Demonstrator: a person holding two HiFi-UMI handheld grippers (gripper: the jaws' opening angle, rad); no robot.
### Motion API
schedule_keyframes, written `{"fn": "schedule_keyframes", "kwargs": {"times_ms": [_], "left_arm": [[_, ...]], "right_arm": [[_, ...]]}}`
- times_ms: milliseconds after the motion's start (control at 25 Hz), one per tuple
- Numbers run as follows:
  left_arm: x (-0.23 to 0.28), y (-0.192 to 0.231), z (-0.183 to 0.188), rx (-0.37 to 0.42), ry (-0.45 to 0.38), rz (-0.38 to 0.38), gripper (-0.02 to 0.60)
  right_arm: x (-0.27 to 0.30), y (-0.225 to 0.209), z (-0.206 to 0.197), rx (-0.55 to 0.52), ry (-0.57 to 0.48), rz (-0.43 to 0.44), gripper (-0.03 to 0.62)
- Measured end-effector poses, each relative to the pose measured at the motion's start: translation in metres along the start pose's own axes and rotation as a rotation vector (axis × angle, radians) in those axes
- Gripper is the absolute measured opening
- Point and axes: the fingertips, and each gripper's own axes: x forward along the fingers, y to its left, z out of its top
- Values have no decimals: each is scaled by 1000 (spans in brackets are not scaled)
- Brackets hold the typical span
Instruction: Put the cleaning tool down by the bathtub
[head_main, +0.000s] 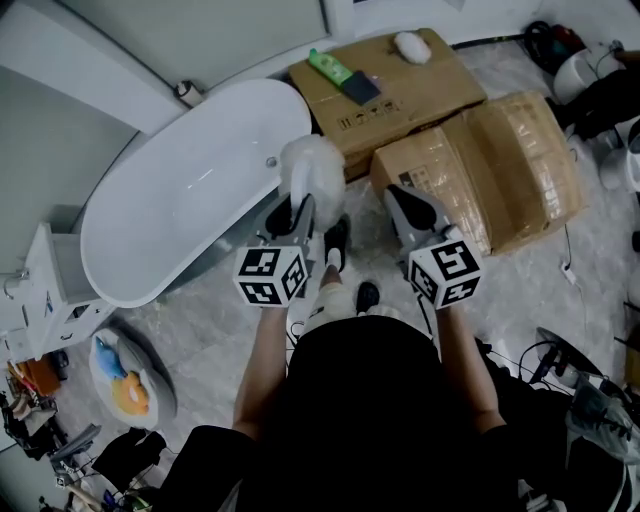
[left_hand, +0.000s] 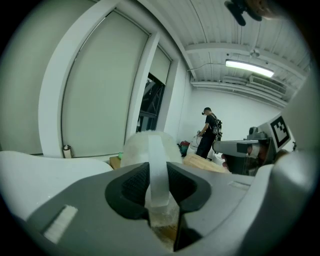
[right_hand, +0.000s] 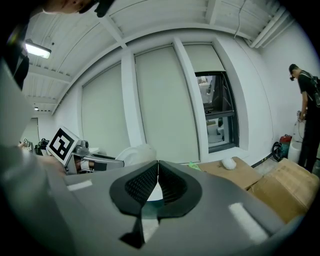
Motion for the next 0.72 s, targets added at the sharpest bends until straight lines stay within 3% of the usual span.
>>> {"fn": "schedule_keyframes", "kwargs": {"times_ms": [720], "left_arm": [[161,102,69,28,90,-108,94]], "right_arm": [[154,-81,62,15,42,-101,8]]}}
